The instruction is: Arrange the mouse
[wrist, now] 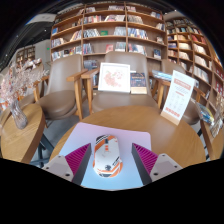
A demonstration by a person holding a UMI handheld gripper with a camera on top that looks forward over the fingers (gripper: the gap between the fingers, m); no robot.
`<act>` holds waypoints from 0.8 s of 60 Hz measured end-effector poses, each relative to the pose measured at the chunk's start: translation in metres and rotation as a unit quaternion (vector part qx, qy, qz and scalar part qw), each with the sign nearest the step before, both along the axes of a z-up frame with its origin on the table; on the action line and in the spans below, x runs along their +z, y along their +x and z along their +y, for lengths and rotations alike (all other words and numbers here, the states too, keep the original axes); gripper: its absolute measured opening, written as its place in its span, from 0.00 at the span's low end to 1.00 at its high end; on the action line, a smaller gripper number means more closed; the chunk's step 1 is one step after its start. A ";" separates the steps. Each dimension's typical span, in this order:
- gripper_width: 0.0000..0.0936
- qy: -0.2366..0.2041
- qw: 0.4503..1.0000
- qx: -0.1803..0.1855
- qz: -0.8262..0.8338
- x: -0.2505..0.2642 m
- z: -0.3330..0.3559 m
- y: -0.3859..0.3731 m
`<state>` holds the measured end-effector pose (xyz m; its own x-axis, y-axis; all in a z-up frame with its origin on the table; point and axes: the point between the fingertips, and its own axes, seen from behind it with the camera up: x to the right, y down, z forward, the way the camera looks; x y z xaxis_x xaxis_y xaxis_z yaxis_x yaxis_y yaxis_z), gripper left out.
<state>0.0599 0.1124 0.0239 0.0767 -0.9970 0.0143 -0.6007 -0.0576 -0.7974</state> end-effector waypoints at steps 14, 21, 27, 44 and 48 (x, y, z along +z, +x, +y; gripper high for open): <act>0.91 -0.019 0.999 -0.002 -0.045 0.071 -0.042 -0.096; 0.91 -0.025 0.998 -0.009 -0.052 0.088 -0.067 -0.157; 0.91 -0.020 0.998 -0.016 -0.051 0.091 -0.080 -0.204; 0.91 -0.026 0.998 -0.025 -0.049 0.085 -0.100 -0.291; 0.92 -0.026 0.998 -0.022 -0.049 0.084 -0.102 -0.300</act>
<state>-0.2401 0.0104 0.1079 0.0281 -0.9970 0.0718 -0.5222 -0.0759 -0.8494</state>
